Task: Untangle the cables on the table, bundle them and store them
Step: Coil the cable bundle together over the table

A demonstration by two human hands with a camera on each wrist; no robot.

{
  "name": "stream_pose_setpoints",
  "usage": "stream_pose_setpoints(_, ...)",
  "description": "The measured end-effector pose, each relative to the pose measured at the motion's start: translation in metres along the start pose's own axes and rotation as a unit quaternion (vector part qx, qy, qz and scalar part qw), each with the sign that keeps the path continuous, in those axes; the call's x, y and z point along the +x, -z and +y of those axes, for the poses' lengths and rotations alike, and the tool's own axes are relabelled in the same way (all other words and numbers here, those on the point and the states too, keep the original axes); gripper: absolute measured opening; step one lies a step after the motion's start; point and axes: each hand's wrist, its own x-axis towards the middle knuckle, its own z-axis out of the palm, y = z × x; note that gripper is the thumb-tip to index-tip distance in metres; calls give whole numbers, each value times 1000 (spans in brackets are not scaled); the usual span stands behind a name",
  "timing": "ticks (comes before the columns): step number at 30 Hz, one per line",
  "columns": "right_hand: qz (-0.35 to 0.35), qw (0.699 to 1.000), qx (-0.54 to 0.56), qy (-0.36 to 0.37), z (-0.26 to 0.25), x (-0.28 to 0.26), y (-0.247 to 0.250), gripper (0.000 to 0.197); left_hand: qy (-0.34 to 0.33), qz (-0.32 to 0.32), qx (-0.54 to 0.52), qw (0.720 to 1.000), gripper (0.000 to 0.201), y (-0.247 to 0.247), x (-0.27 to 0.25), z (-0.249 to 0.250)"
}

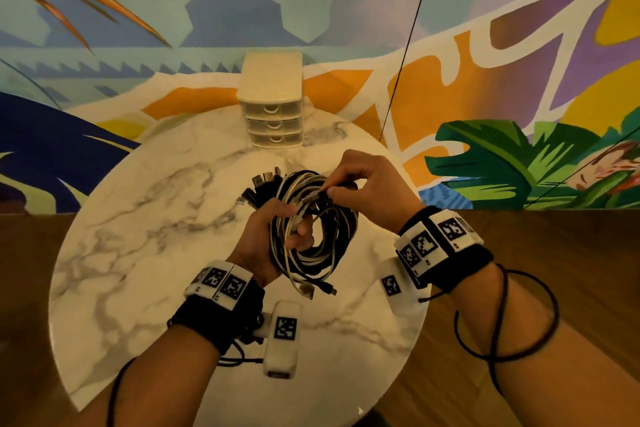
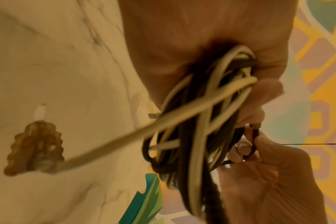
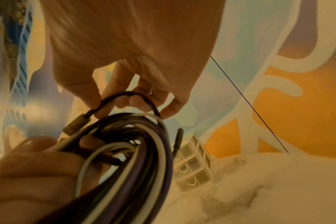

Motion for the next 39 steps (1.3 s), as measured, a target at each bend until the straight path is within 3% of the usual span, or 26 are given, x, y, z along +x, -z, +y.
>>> stream_pose_setpoints(3,-12,1000,-17,23,2,7,19,3,-14,14,4,1000,44,-8,15,-3)
stream_pose_setpoints(6,-39,998,-37,21,13,13,41,8,-34,24,10,999,29,-17,28,-9)
stream_pose_setpoints(11,-67,983,-168,44,32,22,54,5,-49,77,17,996,13,-30,49,-19)
stream_pose_setpoints(16,-106,951,-287,52,44,29,62,14,-38,169,46,984,15,-38,67,-22)
stream_pose_setpoints(19,-89,920,-380,45,49,30,60,15,-34,199,75,977,19,-45,79,-21)
stream_pose_setpoints(21,-74,916,-392,49,53,31,56,15,-34,205,80,975,22,-50,85,-21)
stream_pose_setpoints(26,-64,954,-271,110,76,29,52,9,-53,208,72,974,16,-54,94,-20)
stream_pose_setpoints(29,-11,967,-216,137,88,26,43,6,-78,196,31,977,16,-54,95,-20)
stream_pose_setpoints(32,51,978,-138,149,89,27,44,18,-97,183,9,978,18,-50,95,-18)
stream_pose_setpoints(35,97,983,-82,136,90,29,51,26,-100,179,1,979,23,-42,92,-14)
stream_pose_setpoints(39,112,990,-13,82,94,36,50,5,-103,165,2,981,25,-36,88,-11)
